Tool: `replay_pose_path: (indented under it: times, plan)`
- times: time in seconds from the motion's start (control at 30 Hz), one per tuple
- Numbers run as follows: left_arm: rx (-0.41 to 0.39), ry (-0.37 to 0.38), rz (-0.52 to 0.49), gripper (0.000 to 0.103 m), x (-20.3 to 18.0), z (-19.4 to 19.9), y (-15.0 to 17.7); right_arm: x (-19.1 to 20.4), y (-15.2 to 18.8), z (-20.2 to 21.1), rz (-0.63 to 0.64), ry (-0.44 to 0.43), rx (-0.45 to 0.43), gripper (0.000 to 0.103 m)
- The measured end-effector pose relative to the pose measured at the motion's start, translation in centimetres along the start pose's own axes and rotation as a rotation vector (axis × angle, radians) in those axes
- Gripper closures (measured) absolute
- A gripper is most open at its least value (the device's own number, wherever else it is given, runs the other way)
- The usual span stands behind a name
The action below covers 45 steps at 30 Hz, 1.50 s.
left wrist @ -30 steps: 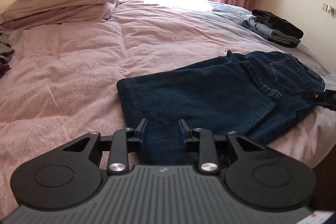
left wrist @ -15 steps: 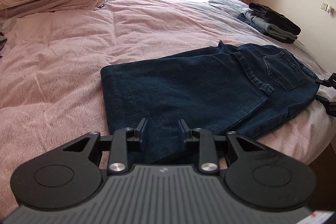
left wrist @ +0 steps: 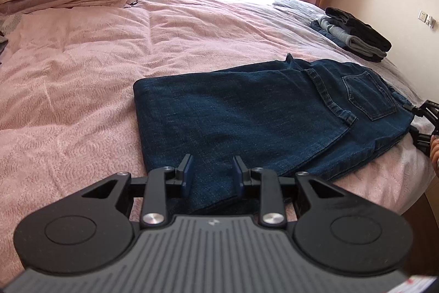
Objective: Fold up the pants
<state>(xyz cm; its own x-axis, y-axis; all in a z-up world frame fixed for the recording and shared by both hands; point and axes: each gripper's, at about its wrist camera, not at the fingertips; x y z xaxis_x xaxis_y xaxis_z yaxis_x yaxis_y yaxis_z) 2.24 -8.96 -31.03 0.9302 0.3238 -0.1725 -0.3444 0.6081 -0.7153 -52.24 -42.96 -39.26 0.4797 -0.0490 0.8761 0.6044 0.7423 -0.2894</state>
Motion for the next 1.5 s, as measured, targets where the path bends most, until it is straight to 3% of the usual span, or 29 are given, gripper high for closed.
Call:
replay_pose_path:
  times: [0.03, 0.17, 0.27, 0.33, 0.47, 0.6, 0.7, 0.8, 0.9, 0.97, 1.1, 1.17, 1.23, 1.3, 1.37, 1.5]
  plan:
    - [0.0, 0.003, 0.005, 0.077, 0.1, 0.0, 0.0, 0.5, 0.0, 0.2, 0.028, 0.011, -0.007, 0.078]
    - [-0.007, 0.02, 0.043, 0.078, 0.7, 0.3, 0.0, 4.9, 1.5, 0.5, 0.236, 0.157, -0.035, 0.083]
    - [-0.024, 0.011, 0.059, 0.077, 1.5, 1.3, 0.0, 10.9, 4.2, 0.9, 0.503, 0.265, -0.084, 0.085]
    - [-0.038, -0.004, 0.07, 0.077, 2.5, 2.4, 0.0, 15.4, 7.0, 1.4, 0.696, 0.271, -0.127, 0.086]
    - [-0.06, -0.042, 0.121, 0.078, 5.6, 4.9, 0.5, 24.2, 14.9, 1.1, 1.123, 0.146, -0.198, 0.086]
    - [-0.074, -0.073, 0.192, 0.078, 8.7, 7.2, 1.5, 28.1, 27.3, 3.9, 1.585, -0.062, -0.233, 0.086]
    - [-0.065, -0.093, 0.229, 0.079, 10.7, 8.2, 2.4, 26.9, 36.1, 5.5, 1.866, -0.266, -0.198, 0.086]
    - [-0.045, -0.091, 0.273, 0.079, 12.1, 8.4, 3.4, 23.5, 43.5, 4.8, 2.077, -0.426, -0.021, 0.085]
    - [-0.034, -0.067, 0.31, 0.079, 12.7, 8.5, 4.3, 17.8, 48.1, 0.1, 2.261, -0.408, 0.236, 0.085]
    - [-0.031, -0.054, 0.319, 0.079, 12.8, 8.5, 4.7, 15.3, 49.8, 0.0, 2.351, -0.418, 0.148, 0.082]
    - [-0.022, -0.028, 0.32, 0.079, 12.7, 8.5, 5.2, 16.9, 49.2, -0.9, 2.318, -0.386, 0.181, 0.082]
    - [-0.016, -0.003, 0.329, 0.079, 12.4, 8.3, 5.1, 17.1, 49.2, -1.1, 2.318, -0.374, 0.242, 0.069]
    - [-0.023, 0.042, 0.343, 0.078, 12.0, 8.2, 4.8, 17.7, 48.1, -0.1, 2.24, -0.395, 0.271, 0.048]
    - [-0.034, 0.094, 0.376, 0.076, 11.7, 8.2, 4.4, 19.3, 46.3, 1.2, 2.09, -0.42, 0.312, 0.037]
    - [-0.039, 0.135, 0.413, 0.074, 11.7, 8.0, 4.0, 20.5, 43.8, 1.2, 1.896, -0.417, 0.358, 0.035]
    - [-0.034, 0.208, 0.488, 0.067, 11.5, 6.8, 3.2, 20.9, 35.4, -0.1, 1.368, -0.295, 0.364, 0.035]
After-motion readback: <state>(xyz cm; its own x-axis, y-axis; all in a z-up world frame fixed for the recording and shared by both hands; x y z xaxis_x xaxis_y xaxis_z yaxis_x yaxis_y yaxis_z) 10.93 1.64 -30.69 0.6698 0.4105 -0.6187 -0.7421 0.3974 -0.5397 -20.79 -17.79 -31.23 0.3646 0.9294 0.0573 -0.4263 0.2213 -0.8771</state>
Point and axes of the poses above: each gripper's, at about its wrist camera, not at the fingertips, and z roughly against the way its jaws point, x to its left, y to its underside
